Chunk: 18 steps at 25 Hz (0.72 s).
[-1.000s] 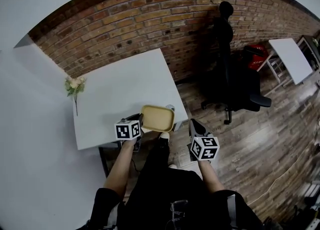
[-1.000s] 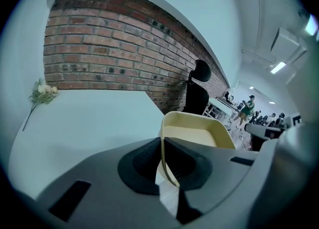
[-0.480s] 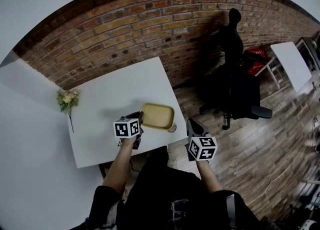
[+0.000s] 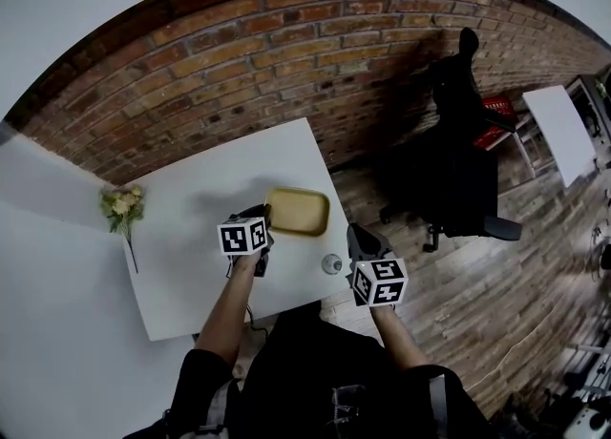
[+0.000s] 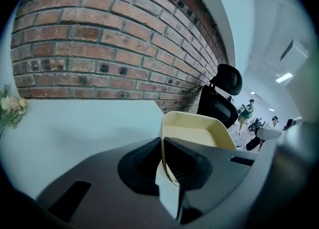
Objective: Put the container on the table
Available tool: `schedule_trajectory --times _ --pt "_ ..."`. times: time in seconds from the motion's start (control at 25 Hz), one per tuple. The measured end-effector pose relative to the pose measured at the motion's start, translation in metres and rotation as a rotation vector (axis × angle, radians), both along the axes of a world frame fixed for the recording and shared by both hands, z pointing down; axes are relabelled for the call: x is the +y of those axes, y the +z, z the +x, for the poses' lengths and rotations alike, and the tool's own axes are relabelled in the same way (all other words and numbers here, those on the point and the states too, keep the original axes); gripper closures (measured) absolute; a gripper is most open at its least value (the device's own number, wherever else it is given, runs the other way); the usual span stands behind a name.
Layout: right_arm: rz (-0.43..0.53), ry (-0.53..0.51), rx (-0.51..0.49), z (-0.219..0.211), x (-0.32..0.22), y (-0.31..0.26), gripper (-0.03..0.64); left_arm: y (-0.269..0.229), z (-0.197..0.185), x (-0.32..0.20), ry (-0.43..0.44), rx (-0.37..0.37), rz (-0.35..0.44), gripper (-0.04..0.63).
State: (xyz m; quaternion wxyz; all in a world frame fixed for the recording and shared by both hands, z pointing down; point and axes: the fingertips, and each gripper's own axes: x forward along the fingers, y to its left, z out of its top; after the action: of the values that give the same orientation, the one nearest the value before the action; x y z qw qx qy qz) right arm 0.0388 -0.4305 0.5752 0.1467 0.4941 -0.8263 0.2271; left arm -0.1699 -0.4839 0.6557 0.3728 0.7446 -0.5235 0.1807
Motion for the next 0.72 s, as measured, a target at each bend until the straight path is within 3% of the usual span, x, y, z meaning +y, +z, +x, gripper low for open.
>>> schedule_trajectory --times 0.44,0.72 --pt "0.003 -0.034 0.008 -0.035 -0.073 -0.009 0.592 0.017 -0.029 -0.082 -0.123 0.035 -0.015 0.567" --pt "-0.005 -0.026 -0.016 -0.047 -0.112 -0.01 0.592 0.028 -0.042 -0.124 -0.208 0.009 -0.015 0.566"
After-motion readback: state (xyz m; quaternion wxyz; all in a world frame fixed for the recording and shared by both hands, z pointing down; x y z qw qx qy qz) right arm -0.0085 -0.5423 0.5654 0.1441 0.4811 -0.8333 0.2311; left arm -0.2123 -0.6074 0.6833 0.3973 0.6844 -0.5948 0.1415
